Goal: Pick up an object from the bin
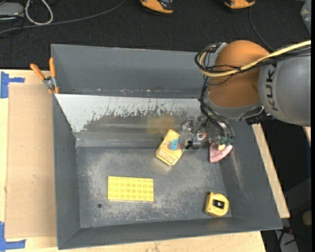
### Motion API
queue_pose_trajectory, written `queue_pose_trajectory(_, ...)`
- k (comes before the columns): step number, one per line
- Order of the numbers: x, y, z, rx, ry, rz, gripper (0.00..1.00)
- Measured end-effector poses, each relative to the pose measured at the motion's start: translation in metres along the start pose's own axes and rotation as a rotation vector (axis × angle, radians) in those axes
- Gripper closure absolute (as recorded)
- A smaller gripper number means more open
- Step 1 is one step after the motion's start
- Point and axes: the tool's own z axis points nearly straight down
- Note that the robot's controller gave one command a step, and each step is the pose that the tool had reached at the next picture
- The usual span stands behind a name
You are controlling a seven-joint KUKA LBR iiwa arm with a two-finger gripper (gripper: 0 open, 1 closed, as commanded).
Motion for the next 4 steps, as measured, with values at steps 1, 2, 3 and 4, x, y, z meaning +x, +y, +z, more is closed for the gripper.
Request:
queue_pose_trajectory(1, 0.001, 0.004, 0.0, 0.001, 0.0, -0.011, 1.0)
queue_pose_trajectory(2, 0.03, -0.021, 0.057, -0.003, -0.004, -0.064, 1.0)
queue_pose_trajectory(3, 0.032, 0.0, 0.066, 0.002, -0.004, -0.036, 1.0)
queue_pose_trajectory(4, 0.036, 0.026, 0.087, 0.003, -0.008, -0.22, 1.0)
